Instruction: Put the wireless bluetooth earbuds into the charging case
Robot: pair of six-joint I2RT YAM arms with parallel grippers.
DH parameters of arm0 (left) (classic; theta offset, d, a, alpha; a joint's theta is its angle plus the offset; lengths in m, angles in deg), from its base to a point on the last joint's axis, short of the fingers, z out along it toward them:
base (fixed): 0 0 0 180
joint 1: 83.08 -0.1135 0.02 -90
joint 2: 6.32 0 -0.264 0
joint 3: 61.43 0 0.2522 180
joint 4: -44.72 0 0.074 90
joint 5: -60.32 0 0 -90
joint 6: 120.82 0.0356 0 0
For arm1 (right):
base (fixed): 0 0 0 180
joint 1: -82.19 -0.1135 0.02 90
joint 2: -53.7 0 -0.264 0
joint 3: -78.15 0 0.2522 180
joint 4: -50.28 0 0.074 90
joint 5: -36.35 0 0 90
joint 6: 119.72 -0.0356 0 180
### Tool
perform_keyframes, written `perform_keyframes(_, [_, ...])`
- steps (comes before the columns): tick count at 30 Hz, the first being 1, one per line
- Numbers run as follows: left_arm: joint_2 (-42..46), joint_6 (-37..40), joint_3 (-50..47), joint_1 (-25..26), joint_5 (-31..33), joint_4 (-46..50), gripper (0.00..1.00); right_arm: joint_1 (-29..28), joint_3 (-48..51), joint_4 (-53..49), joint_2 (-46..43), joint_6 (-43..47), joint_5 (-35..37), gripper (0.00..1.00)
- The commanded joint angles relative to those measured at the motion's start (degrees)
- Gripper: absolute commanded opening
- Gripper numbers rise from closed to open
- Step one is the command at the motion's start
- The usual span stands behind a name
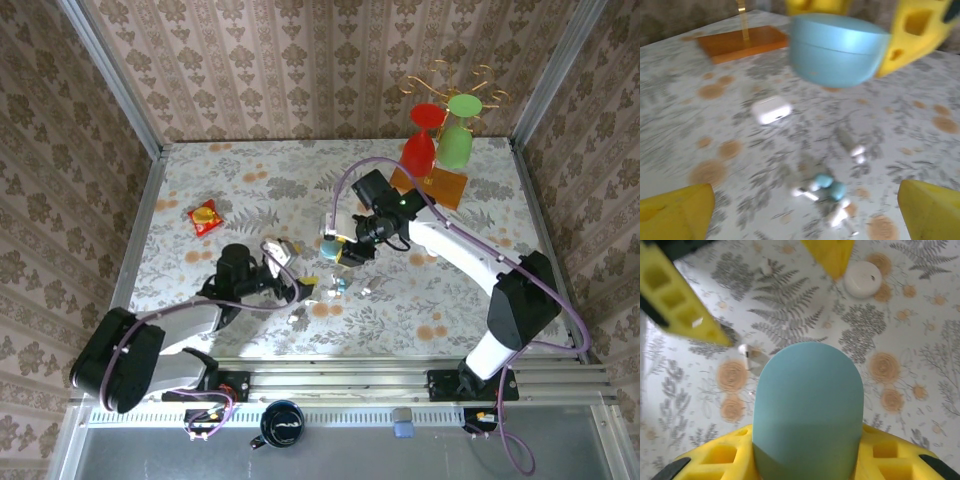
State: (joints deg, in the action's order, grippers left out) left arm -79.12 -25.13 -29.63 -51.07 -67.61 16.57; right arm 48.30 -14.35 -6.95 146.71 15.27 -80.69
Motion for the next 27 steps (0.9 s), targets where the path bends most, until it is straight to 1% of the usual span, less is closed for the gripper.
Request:
perform_keyframes(1, [-2.6,0.6,1.2,0.9,-9.3,-11.1,0.92,0.0,1.1,-3.1,-2.6,0.4,-6.6,0.26])
perform_keyframes(5, [-5.7,-6.6,1.9,0.9,-14.3,-20.9,0.86,0.1,1.1,-4.3,-3.3,1.4,-8.9,0.25])
perform_keyframes(8, [-7.9,-11.8,2.3,0.9,-16.4,-28.2,0.83,0.1,1.0,-4.8,-3.5,1.4,-10.4,0.25])
perform_keyframes(10, [-9.1,-13.3,2.3,0.9,-17.5,-31.2,0.82,0.1,1.2,-4.4,-4.0,1.4,-11.1,0.25])
perform_keyframes(13, [-10.2,-15.0,3.4,0.9,-18.4,-30.9,0.81,0.1,1.5,-3.8,-4.4,1.5,-12.1,0.25])
perform_keyframes(20, [-12.3,-20.4,6.4,0.9,-21.4,-31.0,0.74,-0.1,0.6,-4.2,-3.8,1.9,-11.7,0.23])
perform_keyframes(27, [-12.6,-20.5,6.6,0.9,-22.5,-31.0,0.63,0.0,0.3,-4.3,-3.4,2.1,-11.6,0.22])
